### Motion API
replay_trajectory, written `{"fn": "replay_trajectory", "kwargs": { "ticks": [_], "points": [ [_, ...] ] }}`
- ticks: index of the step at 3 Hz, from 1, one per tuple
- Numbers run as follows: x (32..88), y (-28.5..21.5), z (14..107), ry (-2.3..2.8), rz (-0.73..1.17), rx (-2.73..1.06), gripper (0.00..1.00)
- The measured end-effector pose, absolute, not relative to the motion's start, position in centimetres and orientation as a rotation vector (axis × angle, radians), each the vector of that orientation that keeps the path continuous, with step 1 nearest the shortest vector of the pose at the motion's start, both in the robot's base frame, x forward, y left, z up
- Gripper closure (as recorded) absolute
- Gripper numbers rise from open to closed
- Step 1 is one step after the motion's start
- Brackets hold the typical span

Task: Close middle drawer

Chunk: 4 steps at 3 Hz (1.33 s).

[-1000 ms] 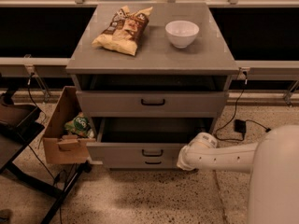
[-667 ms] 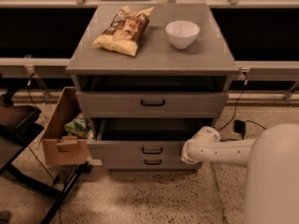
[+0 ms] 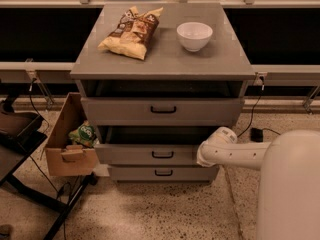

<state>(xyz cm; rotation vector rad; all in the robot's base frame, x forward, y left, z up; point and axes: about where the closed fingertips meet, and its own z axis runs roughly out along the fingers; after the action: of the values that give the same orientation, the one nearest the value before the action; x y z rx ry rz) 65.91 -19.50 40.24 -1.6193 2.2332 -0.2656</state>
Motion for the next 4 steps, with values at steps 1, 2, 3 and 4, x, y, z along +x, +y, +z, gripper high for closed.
{"fn": "replay_trajectory", "kwargs": {
  "ticks": [1,2,3,4],
  "points": [
    [67.45,-20.2,40.8,2.231,-0.287,-1.611,1.0],
    [67.44,-20.2,40.8,2.231,-0.287,-1.611,0.78],
    [67.44,-20.2,40.8,2.231,-0.287,-1.611,0.49],
    [67.44,-20.2,40.79,2.231,-0.287,-1.611,0.24]
  ]
}}
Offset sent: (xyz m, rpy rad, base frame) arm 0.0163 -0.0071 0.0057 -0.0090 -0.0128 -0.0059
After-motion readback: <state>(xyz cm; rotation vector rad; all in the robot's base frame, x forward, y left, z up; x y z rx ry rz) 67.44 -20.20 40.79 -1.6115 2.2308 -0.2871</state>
